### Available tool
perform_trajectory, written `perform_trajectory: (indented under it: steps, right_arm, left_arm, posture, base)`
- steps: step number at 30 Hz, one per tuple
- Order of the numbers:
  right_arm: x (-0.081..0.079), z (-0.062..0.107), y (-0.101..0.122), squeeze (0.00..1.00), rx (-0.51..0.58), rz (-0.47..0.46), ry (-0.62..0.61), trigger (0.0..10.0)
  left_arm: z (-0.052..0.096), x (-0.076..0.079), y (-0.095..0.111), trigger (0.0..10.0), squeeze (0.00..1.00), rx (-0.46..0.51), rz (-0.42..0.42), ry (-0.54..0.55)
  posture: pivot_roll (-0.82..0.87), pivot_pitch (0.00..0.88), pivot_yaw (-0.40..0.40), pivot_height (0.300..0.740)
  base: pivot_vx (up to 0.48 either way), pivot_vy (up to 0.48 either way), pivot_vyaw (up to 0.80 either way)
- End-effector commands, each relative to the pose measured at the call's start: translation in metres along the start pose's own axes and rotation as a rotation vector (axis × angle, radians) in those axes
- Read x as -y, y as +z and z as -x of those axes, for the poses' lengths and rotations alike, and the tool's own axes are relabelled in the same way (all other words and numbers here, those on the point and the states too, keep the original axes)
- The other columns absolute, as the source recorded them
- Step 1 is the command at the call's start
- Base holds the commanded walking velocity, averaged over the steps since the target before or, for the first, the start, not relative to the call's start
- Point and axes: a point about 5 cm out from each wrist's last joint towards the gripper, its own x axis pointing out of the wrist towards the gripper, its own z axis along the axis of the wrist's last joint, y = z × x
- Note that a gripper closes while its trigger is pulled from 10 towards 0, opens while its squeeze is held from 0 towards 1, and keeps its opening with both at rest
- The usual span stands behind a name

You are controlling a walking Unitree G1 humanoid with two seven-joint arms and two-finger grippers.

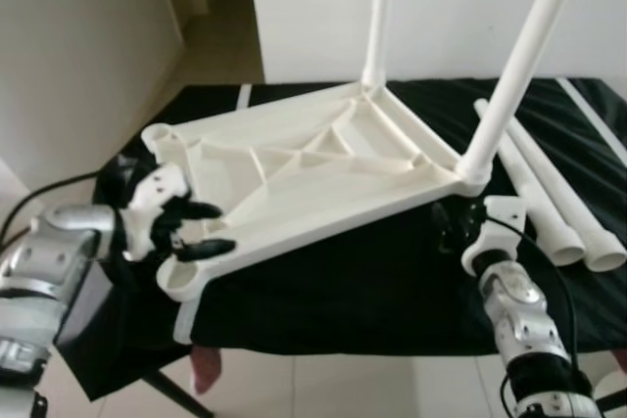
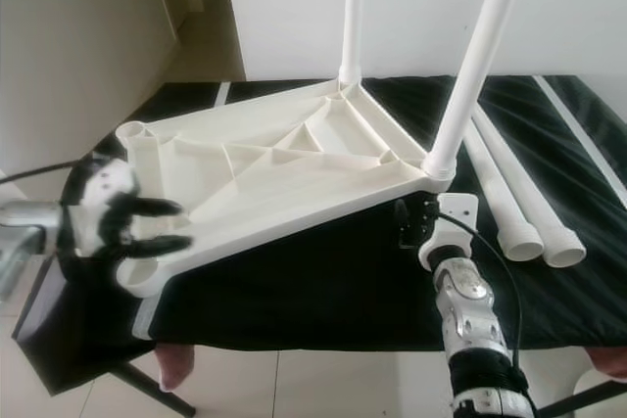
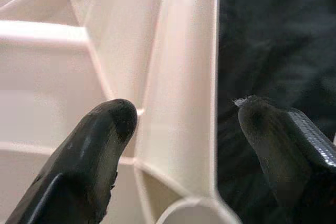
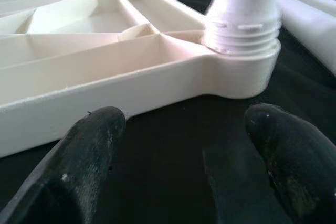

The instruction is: Building children table

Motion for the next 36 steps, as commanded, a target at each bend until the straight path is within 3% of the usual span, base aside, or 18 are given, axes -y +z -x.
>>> perform_trajectory:
  steps: [1,2,4,7,9,15,18,22,27,34,36]
  right_arm:
    - [-0.004,0.007,0.003,0.00,0.037,-0.038,-0.002,10.0]
    - [-0.004,0.007,0.003,0.00,0.037,-0.038,-0.002,10.0]
    - [-0.013,0.011,0.007,0.00,0.069,-0.060,0.032,10.0]
    - [-0.018,0.014,0.009,0.00,0.079,-0.076,0.056,10.0]
    - [-0.028,0.019,0.011,0.00,0.085,-0.083,0.091,10.0]
    - [-0.041,0.024,0.010,0.00,0.080,-0.070,0.132,10.0]
    - [-0.051,0.027,0.013,0.00,0.080,-0.091,0.151,10.0]
    - [-0.053,0.027,0.014,0.00,0.079,-0.094,0.153,10.0]
    - [-0.057,0.028,0.014,0.00,0.074,-0.101,0.155,10.0]
    - [-0.060,0.027,0.016,0.00,0.070,-0.107,0.158,10.0]
    - [-0.062,0.026,0.016,0.00,0.065,-0.106,0.163,10.0]
  left_arm:
    - [0.002,-0.019,-0.005,10.0,0.00,-0.060,0.021,0.154]
    - [0.002,-0.019,-0.005,10.0,0.00,-0.060,0.021,0.154]
    - [-0.003,-0.032,-0.003,10.0,0.00,-0.068,0.039,0.281]
    - [-0.009,-0.036,-0.001,10.0,0.00,-0.066,0.036,0.328]
    - [-0.021,-0.042,0.001,10.0,0.00,-0.064,0.041,0.389]
    - [-0.037,-0.046,0.004,10.0,0.00,-0.080,0.022,0.445]
    - [-0.052,-0.048,0.003,10.0,0.00,-0.141,-0.016,0.522]
    - [-0.054,-0.050,0.002,10.0,0.00,-0.162,-0.022,0.558]
    - [-0.053,-0.056,-0.002,10.0,0.00,-0.209,-0.012,0.734]
    - [-0.054,-0.056,-0.007,10.0,0.00,-0.244,-0.017,0.775]
    - [-0.063,-0.048,-0.014,10.0,0.00,-0.279,-0.040,0.685]
  posture:
    - [0.04,0.000,0.036,0.740]
    - [0.04,0.000,0.036,0.740]
    - [0.04,0.000,0.036,0.740]
    - [0.04,0.000,0.036,0.740]
    - [0.03,0.000,0.025,0.740]
    - [0.02,0.000,0.023,0.740]
    - [0.01,0.000,0.020,0.740]
    - [0.01,0.000,0.019,0.740]
    - [0.00,0.000,0.017,0.740]
    - [0.00,0.000,0.016,0.740]
    - [0.00,0.000,0.017,0.740]
  base:
    - [0.000,0.000,0.00]
    - [0.000,0.000,0.00]
    - [0.000,0.000,0.00]
    - [0.000,0.000,0.00]
    - [0.000,0.000,0.00]
    - [0.000,0.000,0.00]
    - [0.000,0.000,0.00]
    - [0.000,0.000,0.00]
    - [0.000,0.000,0.00]
    - [0.000,0.000,0.00]
    - [0.000,0.000,0.00]
